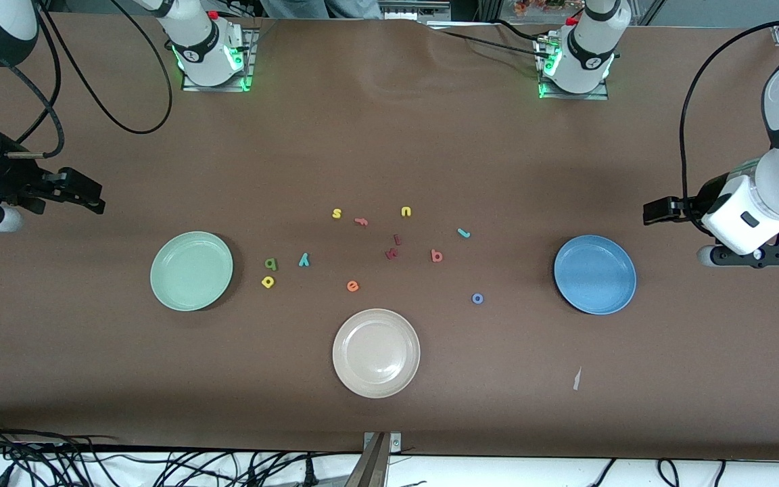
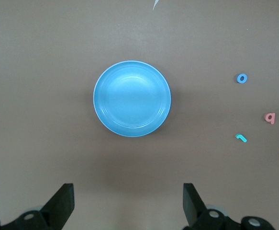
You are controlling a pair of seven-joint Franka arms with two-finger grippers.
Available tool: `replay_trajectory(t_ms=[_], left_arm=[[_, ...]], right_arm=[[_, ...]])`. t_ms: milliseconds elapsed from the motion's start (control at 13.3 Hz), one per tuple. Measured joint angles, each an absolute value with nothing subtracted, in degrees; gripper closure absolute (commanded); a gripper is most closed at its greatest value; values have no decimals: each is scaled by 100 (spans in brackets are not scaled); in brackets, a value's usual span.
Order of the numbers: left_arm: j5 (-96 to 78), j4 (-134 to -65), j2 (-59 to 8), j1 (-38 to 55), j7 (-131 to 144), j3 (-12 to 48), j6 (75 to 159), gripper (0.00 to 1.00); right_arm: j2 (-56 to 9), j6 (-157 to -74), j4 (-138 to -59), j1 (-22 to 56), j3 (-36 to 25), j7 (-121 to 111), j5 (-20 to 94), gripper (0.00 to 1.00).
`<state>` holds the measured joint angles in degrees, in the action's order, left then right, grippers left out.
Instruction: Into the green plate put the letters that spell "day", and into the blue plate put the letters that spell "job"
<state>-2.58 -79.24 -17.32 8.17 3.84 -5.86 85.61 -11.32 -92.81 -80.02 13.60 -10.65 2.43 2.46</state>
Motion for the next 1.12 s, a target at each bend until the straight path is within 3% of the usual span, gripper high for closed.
replay_trajectory(t_ms=[1125], left_arm=[[-258,-7924,-1732,817,381,-588,8477,0]], right_arm=[[-1386,-8905,-8019,1359,-1101,241,246,0]])
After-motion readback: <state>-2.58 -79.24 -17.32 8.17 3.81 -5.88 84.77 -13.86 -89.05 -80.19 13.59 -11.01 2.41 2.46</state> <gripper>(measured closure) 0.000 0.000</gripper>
